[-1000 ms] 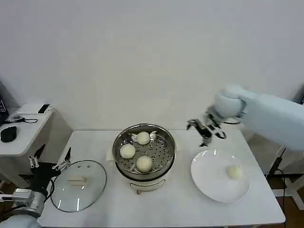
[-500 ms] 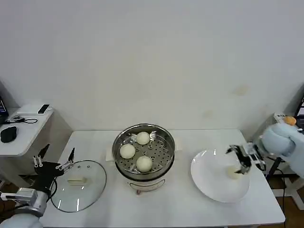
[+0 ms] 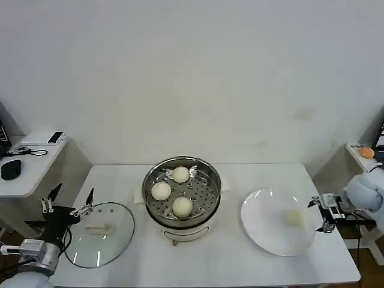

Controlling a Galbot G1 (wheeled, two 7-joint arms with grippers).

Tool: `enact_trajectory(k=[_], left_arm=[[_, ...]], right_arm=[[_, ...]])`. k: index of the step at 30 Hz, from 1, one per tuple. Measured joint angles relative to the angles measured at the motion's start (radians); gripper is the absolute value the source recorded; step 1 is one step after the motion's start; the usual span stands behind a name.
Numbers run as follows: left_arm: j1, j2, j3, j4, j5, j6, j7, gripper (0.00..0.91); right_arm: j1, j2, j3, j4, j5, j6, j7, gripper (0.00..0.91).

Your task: Take steamed baozi put them in steamer then cover it.

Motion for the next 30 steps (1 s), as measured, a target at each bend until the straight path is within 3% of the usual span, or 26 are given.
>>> enact_trajectory(k=[18, 21, 30], left_arm=[[-0.005, 0.002, -0.013, 0.025, 0.001, -0.001, 0.001, 0.907], [-0.009, 0.002, -0.01, 0.028, 0.001, -0.001, 0.001, 0.907], [-0.012, 0.007, -0.008, 0.037, 0.001, -0.001, 0.001, 0.907]], right_arm=[[0.088, 0.136, -0.074, -0.154, -0.023, -0.016, 0.016, 0.907], [0.094, 0.15, -0.084, -0.167, -0.028, -0.022, 0.012, 0.816], [0.107, 0.161, -0.102, -0.175, -0.032, -0.043, -0.005, 0.705]])
